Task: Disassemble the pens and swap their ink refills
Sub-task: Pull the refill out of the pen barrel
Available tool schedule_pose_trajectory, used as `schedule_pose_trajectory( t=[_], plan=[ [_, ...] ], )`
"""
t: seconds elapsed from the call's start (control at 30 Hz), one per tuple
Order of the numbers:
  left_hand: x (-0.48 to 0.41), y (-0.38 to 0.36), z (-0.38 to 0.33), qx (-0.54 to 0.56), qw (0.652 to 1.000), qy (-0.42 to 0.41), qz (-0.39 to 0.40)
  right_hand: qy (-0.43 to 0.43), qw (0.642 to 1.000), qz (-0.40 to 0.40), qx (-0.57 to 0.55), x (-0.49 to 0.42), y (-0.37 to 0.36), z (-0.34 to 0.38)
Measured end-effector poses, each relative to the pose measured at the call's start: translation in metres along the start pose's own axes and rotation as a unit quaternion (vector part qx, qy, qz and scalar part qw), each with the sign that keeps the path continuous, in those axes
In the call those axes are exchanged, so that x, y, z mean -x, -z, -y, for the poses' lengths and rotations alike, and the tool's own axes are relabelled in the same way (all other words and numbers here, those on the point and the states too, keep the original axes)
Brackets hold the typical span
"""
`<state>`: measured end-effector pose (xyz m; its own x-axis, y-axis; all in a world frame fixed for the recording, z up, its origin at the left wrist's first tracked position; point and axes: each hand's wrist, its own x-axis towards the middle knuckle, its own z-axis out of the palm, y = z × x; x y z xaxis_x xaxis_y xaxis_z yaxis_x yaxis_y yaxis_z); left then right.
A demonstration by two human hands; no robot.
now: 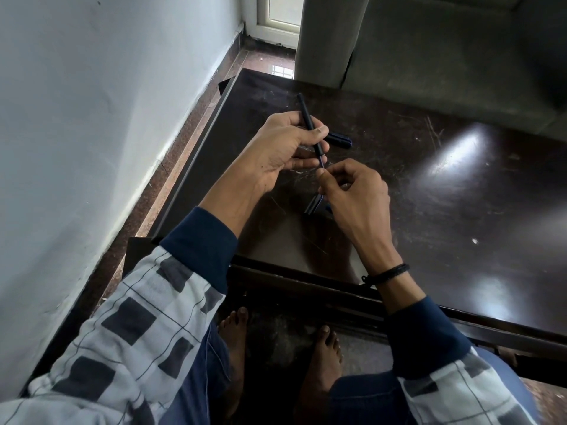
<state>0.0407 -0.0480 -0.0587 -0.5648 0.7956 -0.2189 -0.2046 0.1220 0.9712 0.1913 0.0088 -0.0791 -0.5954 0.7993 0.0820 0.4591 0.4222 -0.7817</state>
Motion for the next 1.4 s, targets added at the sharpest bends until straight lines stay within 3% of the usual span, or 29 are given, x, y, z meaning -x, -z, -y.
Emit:
schedule_pose_trajectory(
  t=[1.4],
  plan=[
    [-0.0007,0.0005,0.0000,0.000,1.000,0.001,-0.001,0.001,1.000,-0.005,0.007,-0.0009,-0.0011,0.0005]
  ],
)
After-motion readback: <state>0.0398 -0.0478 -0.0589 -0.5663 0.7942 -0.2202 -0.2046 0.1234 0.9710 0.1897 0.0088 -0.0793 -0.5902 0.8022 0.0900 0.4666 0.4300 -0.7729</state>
